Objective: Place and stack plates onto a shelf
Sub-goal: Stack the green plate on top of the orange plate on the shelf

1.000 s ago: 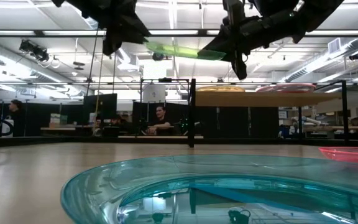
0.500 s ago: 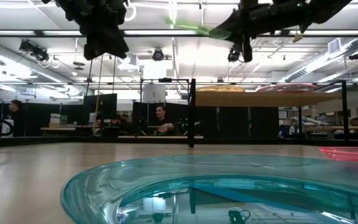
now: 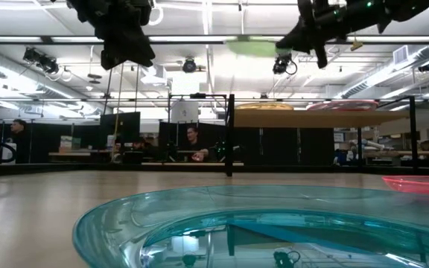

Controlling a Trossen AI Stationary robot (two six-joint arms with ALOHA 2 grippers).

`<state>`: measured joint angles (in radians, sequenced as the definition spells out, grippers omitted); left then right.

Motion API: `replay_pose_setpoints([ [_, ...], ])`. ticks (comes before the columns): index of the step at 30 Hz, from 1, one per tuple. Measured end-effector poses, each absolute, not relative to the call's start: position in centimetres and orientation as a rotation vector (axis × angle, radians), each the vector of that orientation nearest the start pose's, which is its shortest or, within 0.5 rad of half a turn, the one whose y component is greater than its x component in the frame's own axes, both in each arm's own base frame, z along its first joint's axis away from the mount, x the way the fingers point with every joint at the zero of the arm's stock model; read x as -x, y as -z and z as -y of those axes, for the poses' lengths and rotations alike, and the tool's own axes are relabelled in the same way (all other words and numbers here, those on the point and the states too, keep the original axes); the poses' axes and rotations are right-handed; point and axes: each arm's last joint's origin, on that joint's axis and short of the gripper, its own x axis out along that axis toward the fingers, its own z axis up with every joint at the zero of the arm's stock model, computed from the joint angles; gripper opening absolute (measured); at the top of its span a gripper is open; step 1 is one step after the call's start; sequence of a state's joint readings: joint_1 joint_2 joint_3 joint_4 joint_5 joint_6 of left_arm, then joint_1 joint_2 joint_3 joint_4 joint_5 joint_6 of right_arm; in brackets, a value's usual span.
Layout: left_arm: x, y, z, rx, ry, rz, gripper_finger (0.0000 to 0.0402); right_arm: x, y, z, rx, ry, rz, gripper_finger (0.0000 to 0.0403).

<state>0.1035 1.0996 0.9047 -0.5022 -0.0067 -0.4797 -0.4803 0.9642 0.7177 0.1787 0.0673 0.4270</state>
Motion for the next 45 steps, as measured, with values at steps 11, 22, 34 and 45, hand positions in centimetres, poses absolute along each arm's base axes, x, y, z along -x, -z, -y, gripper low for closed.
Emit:
replay_pose_setpoints([
  [11,-22.6,-28.8,-1.7,0.477,-0.259,-0.662,0.0096,-19.3,-29.2,13.1,-0.447,0.699,-0.050,0.0020],
  [22,-22.6,-28.8,-1.8,0.476,-0.262,-0.661,0.0096,-19.6,-27.6,14.9,-0.466,0.770,-0.111,0.0020],
  [34,-22.6,-28.8,-1.8,0.476,-0.262,-0.662,0.0096,-19.5,-27.0,15.2,-0.466,0.786,-0.160,0.0020],
  [45,-22.6,-28.8,-1.8,0.481,-0.264,-0.661,0.0096,-19.5,-26.9,15.2,-0.466,0.786,-0.163,0.0020],
])
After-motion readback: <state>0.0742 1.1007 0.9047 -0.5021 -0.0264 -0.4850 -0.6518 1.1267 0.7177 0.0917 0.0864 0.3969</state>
